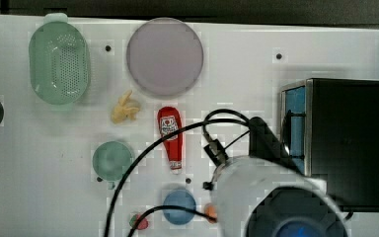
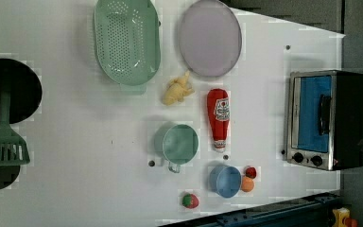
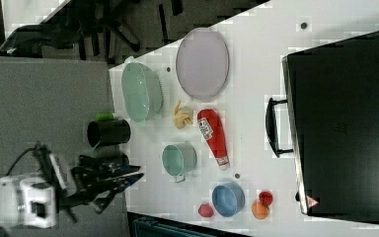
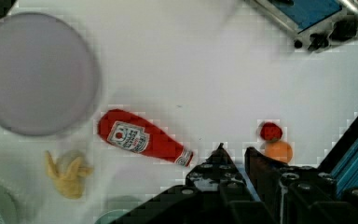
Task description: Flap open oven.
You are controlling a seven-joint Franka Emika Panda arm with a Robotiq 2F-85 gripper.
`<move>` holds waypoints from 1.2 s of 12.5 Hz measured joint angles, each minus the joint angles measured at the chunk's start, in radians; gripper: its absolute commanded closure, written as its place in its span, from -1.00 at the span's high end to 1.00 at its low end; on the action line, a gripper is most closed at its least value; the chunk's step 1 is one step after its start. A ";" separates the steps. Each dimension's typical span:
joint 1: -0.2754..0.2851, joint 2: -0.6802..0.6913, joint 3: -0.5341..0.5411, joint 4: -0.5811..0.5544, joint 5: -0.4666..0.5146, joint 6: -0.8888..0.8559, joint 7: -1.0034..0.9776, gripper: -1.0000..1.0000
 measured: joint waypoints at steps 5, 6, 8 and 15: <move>-0.027 0.085 -0.166 -0.063 -0.028 0.170 -0.441 -0.65; -0.038 0.112 -0.189 -0.070 -0.034 0.219 -0.543 -0.65; -0.046 0.183 -0.234 -0.068 -0.042 0.306 -0.753 -0.65; -0.057 0.392 -0.308 -0.119 -0.078 0.598 -1.085 -0.65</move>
